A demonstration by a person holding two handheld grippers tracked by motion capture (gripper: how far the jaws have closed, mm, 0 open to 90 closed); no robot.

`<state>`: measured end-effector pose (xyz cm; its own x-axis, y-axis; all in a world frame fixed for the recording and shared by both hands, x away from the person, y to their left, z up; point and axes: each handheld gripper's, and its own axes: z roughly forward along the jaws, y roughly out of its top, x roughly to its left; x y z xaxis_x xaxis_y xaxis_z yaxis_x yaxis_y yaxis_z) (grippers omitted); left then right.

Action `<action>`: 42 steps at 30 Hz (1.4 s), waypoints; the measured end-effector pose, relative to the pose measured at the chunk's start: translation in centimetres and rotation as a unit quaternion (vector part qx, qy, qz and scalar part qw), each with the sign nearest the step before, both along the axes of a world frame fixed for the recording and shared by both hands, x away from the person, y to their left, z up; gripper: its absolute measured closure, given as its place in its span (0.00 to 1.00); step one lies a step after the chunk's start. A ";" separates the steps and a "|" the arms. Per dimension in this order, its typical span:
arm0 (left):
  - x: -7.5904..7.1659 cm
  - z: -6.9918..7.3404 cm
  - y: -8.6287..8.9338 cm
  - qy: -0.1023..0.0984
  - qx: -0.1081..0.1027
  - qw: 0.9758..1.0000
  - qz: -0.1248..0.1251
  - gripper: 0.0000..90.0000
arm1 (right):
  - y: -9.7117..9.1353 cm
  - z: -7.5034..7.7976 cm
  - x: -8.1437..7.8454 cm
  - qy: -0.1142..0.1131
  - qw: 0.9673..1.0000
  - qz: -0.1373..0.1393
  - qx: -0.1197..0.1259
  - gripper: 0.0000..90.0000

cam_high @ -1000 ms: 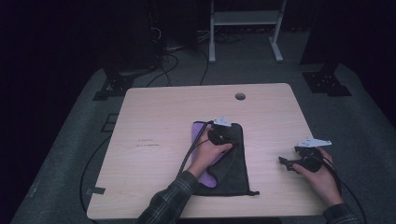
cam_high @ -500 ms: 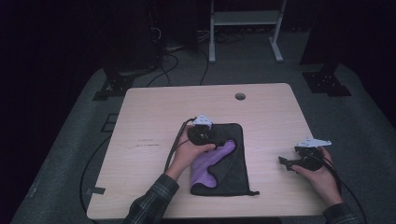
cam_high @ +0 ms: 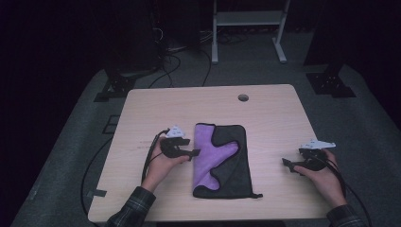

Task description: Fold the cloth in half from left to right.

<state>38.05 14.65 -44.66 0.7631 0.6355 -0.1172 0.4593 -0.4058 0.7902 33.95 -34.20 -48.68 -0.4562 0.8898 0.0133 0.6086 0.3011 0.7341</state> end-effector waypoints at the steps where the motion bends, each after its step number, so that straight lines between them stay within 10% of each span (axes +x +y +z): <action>1: -0.2 0.0 0.5 -0.001 0.004 1.000 0.002 0.36 | 0.0 0.0 0.1 0.000 1.000 0.000 0.000 0.15; 18: -2.6 -2.8 5.7 0.015 0.043 0.999 0.025 0.37 | 0.4 0.0 0.4 0.000 1.000 -0.017 0.000 0.15; 30: -2.7 -3.5 5.9 -0.020 0.074 0.997 0.022 0.19 | -0.3 0.5 -0.1 -0.012 0.999 -0.027 0.012 0.68; 42: -2.4 -3.7 5.6 -0.009 0.090 0.995 0.029 0.00 | 1.4 2.4 0.1 -0.039 0.999 0.021 0.019 0.84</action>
